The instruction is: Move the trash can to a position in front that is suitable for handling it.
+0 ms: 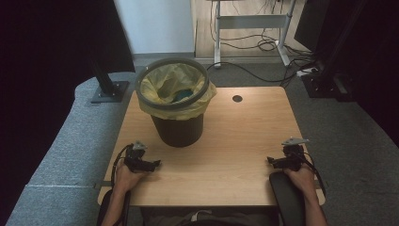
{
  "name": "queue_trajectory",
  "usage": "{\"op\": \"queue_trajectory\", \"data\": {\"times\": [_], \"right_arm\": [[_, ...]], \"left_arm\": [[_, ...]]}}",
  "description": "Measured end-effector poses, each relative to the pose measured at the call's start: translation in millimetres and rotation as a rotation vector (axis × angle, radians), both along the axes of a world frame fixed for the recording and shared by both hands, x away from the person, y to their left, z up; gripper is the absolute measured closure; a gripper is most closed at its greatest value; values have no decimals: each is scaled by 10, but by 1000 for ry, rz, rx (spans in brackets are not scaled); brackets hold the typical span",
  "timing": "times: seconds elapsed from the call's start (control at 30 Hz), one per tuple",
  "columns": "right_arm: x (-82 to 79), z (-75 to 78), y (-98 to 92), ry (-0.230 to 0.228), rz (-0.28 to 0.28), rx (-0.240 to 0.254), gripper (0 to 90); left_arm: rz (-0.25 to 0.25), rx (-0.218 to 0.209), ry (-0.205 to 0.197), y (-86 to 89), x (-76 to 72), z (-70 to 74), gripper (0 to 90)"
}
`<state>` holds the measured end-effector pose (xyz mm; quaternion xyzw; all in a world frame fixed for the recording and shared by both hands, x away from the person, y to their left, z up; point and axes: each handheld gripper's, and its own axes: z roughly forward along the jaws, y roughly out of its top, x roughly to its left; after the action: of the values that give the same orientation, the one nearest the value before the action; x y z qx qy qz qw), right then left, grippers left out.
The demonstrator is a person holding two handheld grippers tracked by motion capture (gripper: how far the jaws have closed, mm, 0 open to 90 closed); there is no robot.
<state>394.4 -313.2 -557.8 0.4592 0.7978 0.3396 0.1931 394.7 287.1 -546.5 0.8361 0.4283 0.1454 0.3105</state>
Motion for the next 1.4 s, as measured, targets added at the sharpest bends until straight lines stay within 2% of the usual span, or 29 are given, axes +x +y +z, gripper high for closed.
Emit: {"op": "queue_trajectory", "data": {"times": [0.3, 0.4, 0.43, 0.53, 0.7, 0.87, 1.0, 1.07, 1.17, 1.4], "right_arm": [[0, 0, -1, 0, 1, -1, 0], [4, 0, 1, 1, 3, -1, 0], [8, 0, 4, 0, 3, 0, 0], [8, 0, 6, 0, 3, 1, 0], [5, 0, 12, 0, 5, 1, 0], [-5, 0, 14, -1, 20, 3, 0], [-18, 3, 16, 3, 24, 6, 0], [-16, 11, 15, 11, 28, 10, 0], [-7, 35, 17, 32, 35, 19, 3], [-17, 92, 24, 19, 33, 27, 4]], "left_arm": [[11, 0, 2, -10, 8, 3, 0], [15, -25, 15, 6, 16, 14, 0], [18, -48, 26, 26, 24, 22, 0], [23, -79, 42, 51, 39, 34, 0], [25, -78, 53, 60, 66, 45, 0], [33, -80, 48, 94, 113, 53, 0], [49, -100, 34, 149, 147, 97, 0], [61, -120, 26, 173, 170, 121, 0], [73, -128, 13, 193, 203, 145, 0], [92, -109, -4, 226, 305, 221, 0]]}}
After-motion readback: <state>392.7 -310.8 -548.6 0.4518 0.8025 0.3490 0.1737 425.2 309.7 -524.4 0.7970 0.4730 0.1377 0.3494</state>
